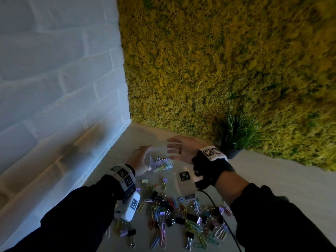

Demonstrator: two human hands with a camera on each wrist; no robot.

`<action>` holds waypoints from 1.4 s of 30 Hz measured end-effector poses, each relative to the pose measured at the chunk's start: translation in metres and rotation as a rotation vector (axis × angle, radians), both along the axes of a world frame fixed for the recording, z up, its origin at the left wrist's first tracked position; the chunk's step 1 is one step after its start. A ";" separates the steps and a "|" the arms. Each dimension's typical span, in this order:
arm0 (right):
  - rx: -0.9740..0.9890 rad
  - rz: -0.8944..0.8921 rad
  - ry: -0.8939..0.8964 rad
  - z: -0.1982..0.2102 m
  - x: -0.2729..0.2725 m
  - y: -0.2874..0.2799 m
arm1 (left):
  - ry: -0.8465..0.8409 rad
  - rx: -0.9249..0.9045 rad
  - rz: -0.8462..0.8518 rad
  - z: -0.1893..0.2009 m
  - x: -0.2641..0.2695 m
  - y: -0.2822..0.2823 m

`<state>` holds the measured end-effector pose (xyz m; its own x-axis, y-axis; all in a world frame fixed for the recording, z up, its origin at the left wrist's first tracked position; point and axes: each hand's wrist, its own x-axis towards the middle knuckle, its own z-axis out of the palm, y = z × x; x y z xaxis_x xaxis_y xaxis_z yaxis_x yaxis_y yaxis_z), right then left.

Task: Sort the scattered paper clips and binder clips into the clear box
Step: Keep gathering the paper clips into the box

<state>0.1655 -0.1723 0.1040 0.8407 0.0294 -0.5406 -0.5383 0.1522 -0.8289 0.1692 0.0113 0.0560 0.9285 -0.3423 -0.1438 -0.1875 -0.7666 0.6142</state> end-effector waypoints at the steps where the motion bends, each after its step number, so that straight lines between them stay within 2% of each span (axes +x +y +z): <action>1: -0.068 0.006 -0.048 0.001 -0.006 -0.009 | -0.117 0.025 0.007 0.001 -0.003 0.000; 3: -0.286 0.052 -0.100 -0.001 -0.021 -0.027 | -0.330 -0.038 -0.003 0.000 -0.014 -0.002; 4: -0.456 0.140 -0.099 -0.006 -0.028 -0.034 | -0.350 -0.079 -0.047 -0.002 -0.022 -0.004; 6: -0.868 0.417 -0.059 -0.031 -0.043 -0.046 | -0.268 -0.085 -0.184 -0.010 -0.040 -0.006; 7: -1.010 0.509 -0.052 -0.046 -0.051 -0.049 | -0.171 -0.010 -0.253 -0.013 -0.047 -0.008; 10: -1.169 0.701 -0.095 -0.081 -0.076 -0.048 | 0.090 0.222 -0.366 -0.023 -0.053 -0.008; 14: -1.205 0.787 -0.189 -0.089 -0.097 -0.044 | 0.092 0.357 -0.485 -0.028 -0.058 -0.002; 18: -1.288 0.905 -0.311 -0.085 -0.109 -0.037 | 0.015 0.326 -0.487 -0.035 -0.059 0.008; 22: -1.236 0.908 -0.397 -0.088 -0.107 -0.034 | 0.031 0.305 -0.398 -0.040 -0.056 0.009; 26: -1.114 0.818 -0.449 -0.083 -0.106 -0.029 | 0.021 0.301 -0.361 -0.044 -0.060 0.006; 31: -1.071 0.809 -0.357 -0.082 -0.103 -0.028 | 0.064 0.283 -0.244 -0.054 -0.064 0.005; 35: -1.047 0.817 -0.361 -0.079 -0.107 -0.032 | 0.137 0.219 -0.176 -0.051 -0.063 0.011; 36: -1.046 0.838 -0.369 -0.080 -0.108 -0.034 | 0.155 0.170 -0.165 -0.048 -0.065 0.013; 38: -1.088 0.874 -0.403 -0.081 -0.111 -0.036 | 0.240 -0.066 -0.075 -0.044 -0.064 0.018; 40: -1.114 0.863 -0.436 -0.083 -0.113 -0.034 | 0.450 -0.484 0.144 -0.038 -0.062 0.022; 42: -1.134 0.831 -0.452 -0.084 -0.114 -0.032 | 0.740 -1.005 0.313 -0.033 -0.057 0.029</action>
